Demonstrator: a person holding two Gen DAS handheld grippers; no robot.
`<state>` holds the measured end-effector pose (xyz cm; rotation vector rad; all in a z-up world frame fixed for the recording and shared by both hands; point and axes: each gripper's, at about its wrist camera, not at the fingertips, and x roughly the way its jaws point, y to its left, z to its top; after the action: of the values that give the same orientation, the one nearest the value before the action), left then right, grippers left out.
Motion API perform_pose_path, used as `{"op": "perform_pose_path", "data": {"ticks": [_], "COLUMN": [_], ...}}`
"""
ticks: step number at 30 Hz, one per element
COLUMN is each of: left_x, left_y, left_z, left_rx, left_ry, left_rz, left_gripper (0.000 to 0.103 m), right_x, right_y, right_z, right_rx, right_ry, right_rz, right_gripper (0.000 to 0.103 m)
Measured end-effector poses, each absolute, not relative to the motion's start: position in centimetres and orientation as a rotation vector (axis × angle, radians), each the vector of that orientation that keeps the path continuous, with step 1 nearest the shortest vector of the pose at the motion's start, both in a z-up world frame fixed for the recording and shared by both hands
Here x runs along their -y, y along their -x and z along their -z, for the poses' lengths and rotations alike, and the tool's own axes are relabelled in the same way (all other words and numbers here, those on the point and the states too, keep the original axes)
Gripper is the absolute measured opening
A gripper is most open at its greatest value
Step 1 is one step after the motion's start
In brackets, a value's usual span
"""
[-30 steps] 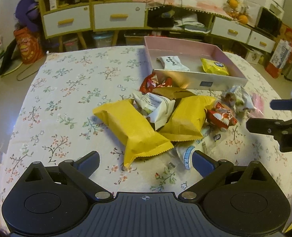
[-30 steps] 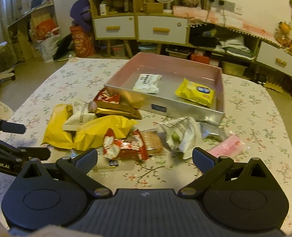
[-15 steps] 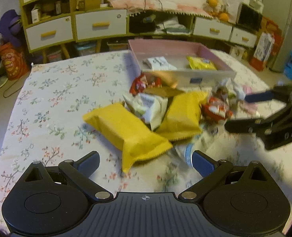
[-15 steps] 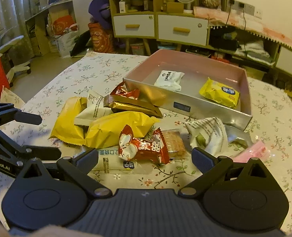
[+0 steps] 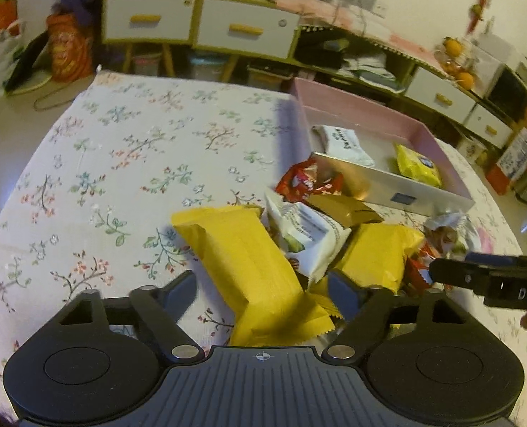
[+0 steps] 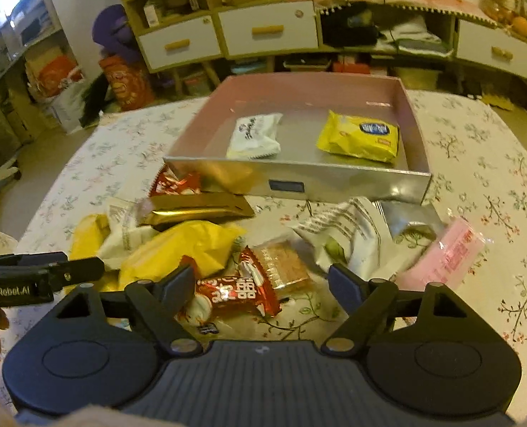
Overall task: Organize snacks
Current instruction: 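Lower the left tool onto the long yellow pillow packet and close it, then grasp the red-and-white candy wrapper with the right tool while the left tool holds the yellow packet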
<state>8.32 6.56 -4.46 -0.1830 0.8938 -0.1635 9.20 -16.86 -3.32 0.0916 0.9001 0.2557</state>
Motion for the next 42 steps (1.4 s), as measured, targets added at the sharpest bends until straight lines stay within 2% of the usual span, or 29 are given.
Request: {"op": "perform_pose_path", "data": {"ticks": [5, 10, 12, 17, 27, 28, 30, 34, 36, 42], "left_x": [-6.3, -6.2, -6.4, -7.1, -7.8, -7.9, -7.8, -7.5, -7.6, -8.3], "left_y": [-8.4, -8.1, -7.9, -7.7, -8.0, -8.1, -8.1, -8.0, -8.0, -7.8], "left_z": [4.9, 4.7, 4.7, 4.6, 5.5, 5.5, 5.4, 5.1, 4.8, 3.8], "left_rx": [-0.936, -0.949, -0.955, -0.972, -0.97, -0.969, -0.97, -0.966, -0.964, -0.946], "left_ry": [0.159, 0.06, 0.031, 0.004, 0.08, 0.09, 0.095, 0.068, 0.074, 0.106], "left_rz": [0.17, 0.177, 0.179, 0.181, 0.155, 0.151, 0.146, 0.127, 0.124, 0.117], "left_gripper": [0.052, 0.047, 0.043, 0.041, 0.047, 0.046, 0.044, 0.041, 0.04, 0.04], "right_x": [16.6, 16.6, 16.7, 16.7, 16.2, 16.2, 16.1, 15.9, 16.0, 16.5], "right_y": [-9.1, -8.7, -8.6, -8.4, -8.1, -8.1, -8.0, -7.8, -7.7, -7.6], "right_z": [4.0, 4.2, 4.2, 4.1, 4.7, 4.7, 4.6, 4.2, 4.0, 3.0], "right_rx": [-0.947, -0.98, -0.983, -0.996, -1.012, -1.011, -1.012, -0.994, -0.988, -0.976], "right_ry": [-0.048, -0.001, 0.005, 0.028, 0.072, 0.074, 0.072, 0.095, 0.091, 0.047], "right_rz": [-0.26, -0.273, -0.285, -0.312, -0.333, -0.334, -0.339, -0.342, -0.348, -0.369], "right_gripper": [0.073, 0.064, 0.056, 0.035, 0.032, 0.031, 0.02, 0.017, 0.012, 0.008]}}
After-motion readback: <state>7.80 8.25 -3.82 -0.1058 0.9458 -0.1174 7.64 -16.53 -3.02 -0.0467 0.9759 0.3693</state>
